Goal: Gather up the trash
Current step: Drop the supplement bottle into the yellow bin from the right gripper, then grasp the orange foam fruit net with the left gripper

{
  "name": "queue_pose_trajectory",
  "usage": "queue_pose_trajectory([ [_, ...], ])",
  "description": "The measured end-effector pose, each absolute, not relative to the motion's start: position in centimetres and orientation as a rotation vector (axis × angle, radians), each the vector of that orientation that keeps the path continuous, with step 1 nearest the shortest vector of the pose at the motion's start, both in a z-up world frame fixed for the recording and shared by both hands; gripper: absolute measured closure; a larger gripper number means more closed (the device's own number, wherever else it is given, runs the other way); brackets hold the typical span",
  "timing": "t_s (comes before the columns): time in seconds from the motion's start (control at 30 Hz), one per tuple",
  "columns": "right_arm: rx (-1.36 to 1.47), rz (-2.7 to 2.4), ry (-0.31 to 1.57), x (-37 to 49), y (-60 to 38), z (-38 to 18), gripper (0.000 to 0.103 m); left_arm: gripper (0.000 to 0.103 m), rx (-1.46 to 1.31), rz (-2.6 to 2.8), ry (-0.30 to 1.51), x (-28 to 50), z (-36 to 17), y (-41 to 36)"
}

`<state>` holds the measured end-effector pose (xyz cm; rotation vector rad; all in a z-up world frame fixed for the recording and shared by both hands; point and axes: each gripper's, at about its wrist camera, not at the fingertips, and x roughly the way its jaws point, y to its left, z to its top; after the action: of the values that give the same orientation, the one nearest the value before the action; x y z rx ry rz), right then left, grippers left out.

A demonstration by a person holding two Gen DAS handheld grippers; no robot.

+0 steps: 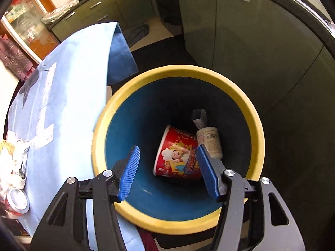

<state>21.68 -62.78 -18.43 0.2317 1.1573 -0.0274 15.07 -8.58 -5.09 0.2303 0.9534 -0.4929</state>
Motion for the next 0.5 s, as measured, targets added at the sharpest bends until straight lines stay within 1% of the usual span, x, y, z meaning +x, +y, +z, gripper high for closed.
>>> queue_pose_trajectory([
  [0.23, 0.229, 0.03, 1.135, 21.4, -60.7, -17.3, 0.046, 0.013, 0.354, -0.484, 0.993, 16.5, -7.6, -10.4],
  [0.27, 0.231, 0.04, 1.13, 21.3, -60.3, -17.3, 0.046, 0.016, 0.361, -0.487, 0.996, 16.7, -7.7, -10.5],
  [0.3, 0.232, 0.048, 1.124, 21.5, -59.9, -17.2, 0.046, 0.022, 0.369, -0.489, 1.0, 16.8, -7.9, -10.6],
  [0.33, 0.232, 0.054, 1.12, 21.4, -59.6, -17.1, 0.046, 0.025, 0.374, -0.494, 1.003, 16.9, -8.1, -10.6],
  [0.4, 0.24, 0.063, 1.107, 21.2, -59.2, -16.8, 0.046, 0.034, 0.381, -0.503, 1.01, 17.0, -8.3, -10.8],
  [0.43, 0.247, 0.069, 1.103, 21.3, -58.9, -16.8, 0.046, 0.037, 0.386, -0.504, 1.015, 17.1, -8.5, -11.0],
  [0.5, 0.25, 0.082, 1.096, 21.4, -58.6, -16.7, 0.046, 0.047, 0.39, -0.501, 1.028, 17.4, -8.8, -11.0],
])
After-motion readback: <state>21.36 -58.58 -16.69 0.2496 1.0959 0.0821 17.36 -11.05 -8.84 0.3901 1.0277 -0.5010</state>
